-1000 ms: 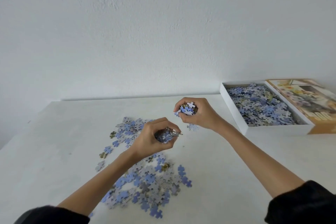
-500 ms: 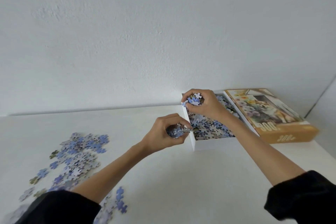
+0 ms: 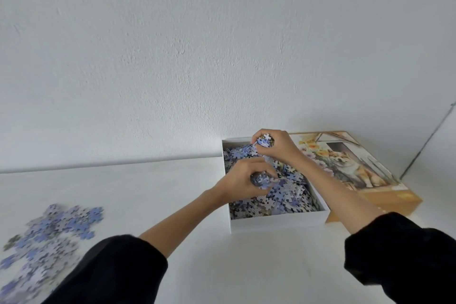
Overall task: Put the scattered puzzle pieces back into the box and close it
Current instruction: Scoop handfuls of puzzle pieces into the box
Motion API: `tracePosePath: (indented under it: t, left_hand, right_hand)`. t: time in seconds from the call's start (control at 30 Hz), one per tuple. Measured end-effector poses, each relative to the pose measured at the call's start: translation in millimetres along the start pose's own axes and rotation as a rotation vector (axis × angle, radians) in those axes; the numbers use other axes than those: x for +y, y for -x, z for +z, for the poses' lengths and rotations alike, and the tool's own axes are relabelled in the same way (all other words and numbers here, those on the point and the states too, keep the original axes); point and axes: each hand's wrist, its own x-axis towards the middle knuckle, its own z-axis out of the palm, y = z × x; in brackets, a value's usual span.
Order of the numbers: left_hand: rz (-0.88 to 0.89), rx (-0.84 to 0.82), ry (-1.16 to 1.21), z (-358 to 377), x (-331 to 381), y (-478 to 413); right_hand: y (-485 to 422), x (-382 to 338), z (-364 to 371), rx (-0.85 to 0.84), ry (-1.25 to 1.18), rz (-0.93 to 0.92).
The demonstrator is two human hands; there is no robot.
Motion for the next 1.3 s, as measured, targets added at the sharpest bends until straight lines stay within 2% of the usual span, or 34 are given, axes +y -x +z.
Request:
tracePosePath:
  t: [0.17, 0.4, 0.7, 1.0, 1.3]
  left_hand:
    - [-0.022, -0.116, -0.097, 12.5, -18.7, -8.7]
    - [0.073, -0.109, -0.194, 7.9, -27.0, -4.2]
    - [0.105, -0.073, -0.152, 1.2, -18.8, 5.0]
    - [0.072, -0.03, -0.066, -35.8, -7.1, 45.0]
    - [0.005, 0.0, -0.071, -97.3, 6.9, 132.4]
  right_hand:
    - [-6.3, 32.2, 11.7, -0.017, 0.031, 0.039]
    - [-6.8, 36.4, 18.5, 0.018, 0.018, 0.03]
    - [-3.6, 31.6, 22.4, 0.012, 0.058, 0.065]
    - [-2.3, -9.4, 38.5, 0.012, 0.049, -0.033]
    - [4.4, -97.3, 96.3, -0.065, -0.005, -0.115]
